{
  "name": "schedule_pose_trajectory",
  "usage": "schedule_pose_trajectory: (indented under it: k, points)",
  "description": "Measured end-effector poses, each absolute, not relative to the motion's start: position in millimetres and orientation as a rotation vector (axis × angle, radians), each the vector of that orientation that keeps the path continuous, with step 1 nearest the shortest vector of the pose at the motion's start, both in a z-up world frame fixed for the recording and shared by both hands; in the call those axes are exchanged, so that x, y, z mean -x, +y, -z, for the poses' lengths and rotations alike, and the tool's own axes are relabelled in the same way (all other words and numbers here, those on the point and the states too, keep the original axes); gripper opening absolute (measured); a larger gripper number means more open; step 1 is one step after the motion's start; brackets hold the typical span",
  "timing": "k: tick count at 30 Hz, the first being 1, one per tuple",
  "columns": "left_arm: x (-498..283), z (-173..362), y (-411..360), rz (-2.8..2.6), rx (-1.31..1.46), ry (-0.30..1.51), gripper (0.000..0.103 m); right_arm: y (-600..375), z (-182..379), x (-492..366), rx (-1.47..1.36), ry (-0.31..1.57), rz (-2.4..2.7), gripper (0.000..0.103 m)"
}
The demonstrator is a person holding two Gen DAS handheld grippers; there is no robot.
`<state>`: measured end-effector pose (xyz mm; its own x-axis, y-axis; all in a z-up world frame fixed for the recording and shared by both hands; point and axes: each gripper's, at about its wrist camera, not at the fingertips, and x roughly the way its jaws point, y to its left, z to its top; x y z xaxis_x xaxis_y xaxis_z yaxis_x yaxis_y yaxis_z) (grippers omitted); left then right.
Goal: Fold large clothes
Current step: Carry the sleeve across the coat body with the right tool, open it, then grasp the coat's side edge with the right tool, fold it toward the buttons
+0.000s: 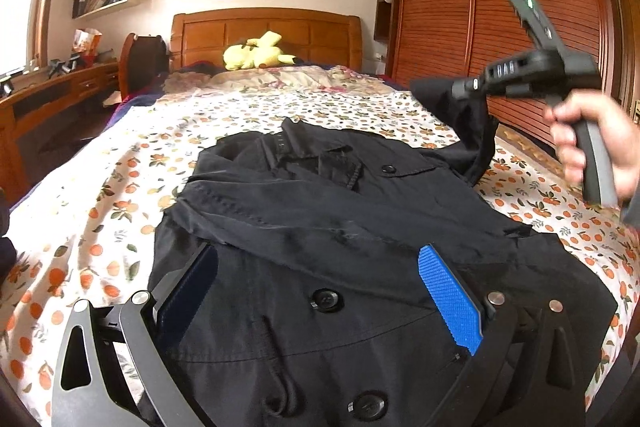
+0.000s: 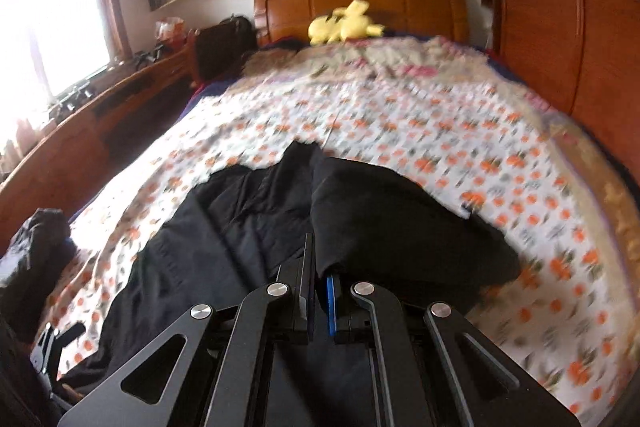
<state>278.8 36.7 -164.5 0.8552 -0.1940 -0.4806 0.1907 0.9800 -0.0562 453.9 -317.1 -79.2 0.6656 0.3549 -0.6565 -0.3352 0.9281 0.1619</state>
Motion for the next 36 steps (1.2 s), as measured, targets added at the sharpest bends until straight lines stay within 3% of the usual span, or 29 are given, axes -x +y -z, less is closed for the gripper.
schedule_pose_trajectory:
  k: [13,16,17,18,26,36]
  points:
    - [-269.1,164.9,57.1,0.186,0.023,0.520,0.101,-279.8,167.1,-428.7,0.055,0.951,-0.368,0.007]
    - [-268.3,165.2,58.5,0.181,0.021,0.523,0.101,-283.9,172.9,-423.2,0.046,0.971,-0.353,0.025]
    - [-268.2,165.5,58.4,0.181,0.020,0.524,0.101,-285.5,173.0,-420.2,0.044,0.972,-0.349,0.047]
    - [-267.6,165.7,58.2,0.180,0.019,0.524,0.101,-287.5,172.3,-415.5,0.045,0.972,-0.350,0.057]
    - [-269.5,169.0,55.8,0.177,0.009,0.534,0.101,-328.2,155.9,-389.9,0.004,0.929,-0.342,0.057]
    - [-265.4,165.8,47.7,0.174,-0.018,0.536,0.101,-387.2,132.9,-453.4,-0.187,0.886,-0.183,0.057]
